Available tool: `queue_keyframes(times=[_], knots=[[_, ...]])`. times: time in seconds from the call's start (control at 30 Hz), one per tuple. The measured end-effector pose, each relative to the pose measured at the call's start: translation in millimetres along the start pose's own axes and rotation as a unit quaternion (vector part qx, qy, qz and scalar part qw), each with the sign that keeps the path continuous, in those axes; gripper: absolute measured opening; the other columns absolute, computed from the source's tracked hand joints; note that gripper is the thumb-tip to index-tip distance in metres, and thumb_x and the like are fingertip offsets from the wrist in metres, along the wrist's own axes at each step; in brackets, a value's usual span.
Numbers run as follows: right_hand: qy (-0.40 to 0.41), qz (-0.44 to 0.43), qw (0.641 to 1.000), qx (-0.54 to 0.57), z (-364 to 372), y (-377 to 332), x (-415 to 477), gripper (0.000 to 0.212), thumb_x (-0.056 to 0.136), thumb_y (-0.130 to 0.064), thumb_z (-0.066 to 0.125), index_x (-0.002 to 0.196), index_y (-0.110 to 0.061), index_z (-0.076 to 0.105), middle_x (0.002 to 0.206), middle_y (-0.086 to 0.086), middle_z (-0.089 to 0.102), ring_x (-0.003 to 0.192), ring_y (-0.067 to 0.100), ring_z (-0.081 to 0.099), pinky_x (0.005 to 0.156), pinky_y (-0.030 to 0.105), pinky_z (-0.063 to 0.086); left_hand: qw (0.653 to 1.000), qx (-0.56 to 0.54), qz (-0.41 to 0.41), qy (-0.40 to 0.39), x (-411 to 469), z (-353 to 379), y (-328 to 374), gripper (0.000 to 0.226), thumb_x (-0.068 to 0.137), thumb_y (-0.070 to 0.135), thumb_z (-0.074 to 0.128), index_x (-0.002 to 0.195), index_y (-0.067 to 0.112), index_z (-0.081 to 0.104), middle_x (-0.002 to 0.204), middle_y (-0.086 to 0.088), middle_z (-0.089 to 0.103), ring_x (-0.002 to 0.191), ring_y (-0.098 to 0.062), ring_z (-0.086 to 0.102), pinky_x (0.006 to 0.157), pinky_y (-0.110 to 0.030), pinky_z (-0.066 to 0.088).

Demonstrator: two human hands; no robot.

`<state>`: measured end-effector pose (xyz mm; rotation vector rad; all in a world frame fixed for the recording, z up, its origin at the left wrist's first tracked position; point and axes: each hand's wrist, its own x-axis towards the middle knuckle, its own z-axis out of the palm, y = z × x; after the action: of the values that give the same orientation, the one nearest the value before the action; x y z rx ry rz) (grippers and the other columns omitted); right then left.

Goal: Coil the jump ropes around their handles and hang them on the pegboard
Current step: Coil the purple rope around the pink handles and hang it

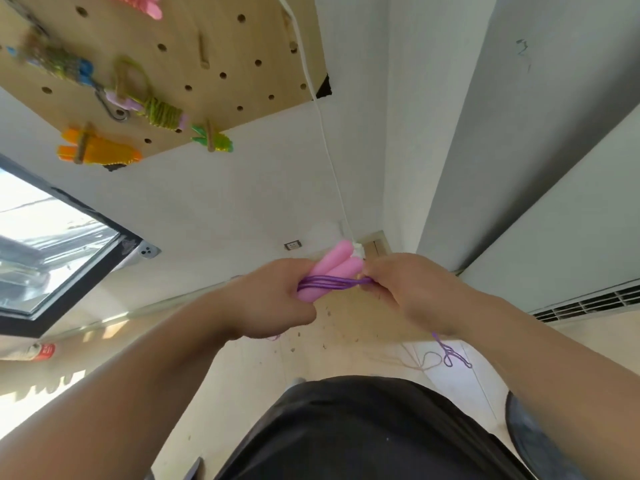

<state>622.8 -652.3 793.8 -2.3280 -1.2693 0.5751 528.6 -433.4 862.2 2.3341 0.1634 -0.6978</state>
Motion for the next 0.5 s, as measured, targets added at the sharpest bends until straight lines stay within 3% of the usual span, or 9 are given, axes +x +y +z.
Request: queue_keyframes(times=[0.1, 0.2, 0.37, 0.5], knots=[[-0.053, -0.051, 0.996, -0.056, -8, 9, 14, 0.013, 0.095, -0.018, 0.045, 0.09, -0.02, 0.057, 0.082, -0.004, 0.057, 0.078, 0.021, 0.052, 0.066, 0.028, 0.04, 0.99, 0.099, 0.038, -0.09, -6, 3, 13, 0.013, 0.07, 0.022, 0.056, 0.075, 0.022, 0.044, 0.073, 0.0, 0.047, 0.065, -0.016, 0.046, 0.062, -0.043, 0.043], [-0.119, -0.106, 0.978, -0.134, -24, 6, 39, 0.015, 0.095, -0.019, 0.046, 0.101, -0.023, 0.058, 0.093, 0.001, 0.062, 0.091, 0.024, 0.054, 0.076, 0.042, 0.046, 0.966, 0.221, 0.04, -0.128, -5, 11, 22, 0.017, 0.08, 0.018, 0.058, 0.077, 0.021, 0.042, 0.075, 0.003, 0.047, 0.064, -0.014, 0.042, 0.059, -0.033, 0.036], [-0.152, -0.141, 0.95, -0.232, -51, -14, 71, 0.014, 0.098, -0.017, 0.042, 0.085, -0.02, 0.045, 0.09, 0.004, 0.06, 0.09, 0.03, 0.056, 0.08, 0.047, 0.05, 0.909, 0.4, 0.016, -0.12, 11, 20, 24, 0.019, 0.089, 0.018, 0.054, 0.083, 0.026, 0.038, 0.078, 0.007, 0.042, 0.07, -0.014, 0.045, 0.07, -0.033, 0.041], [-0.121, -0.146, 0.951, -0.244, -59, -25, 73, 0.022, 0.101, -0.027, 0.041, 0.08, -0.019, 0.045, 0.083, 0.001, 0.056, 0.085, 0.029, 0.056, 0.076, 0.043, 0.05, 0.894, 0.435, -0.069, -0.08, 28, 0, 7, 0.012, 0.09, 0.014, 0.052, 0.093, 0.022, 0.045, 0.083, 0.005, 0.048, 0.082, -0.022, 0.056, 0.076, -0.036, 0.053]])
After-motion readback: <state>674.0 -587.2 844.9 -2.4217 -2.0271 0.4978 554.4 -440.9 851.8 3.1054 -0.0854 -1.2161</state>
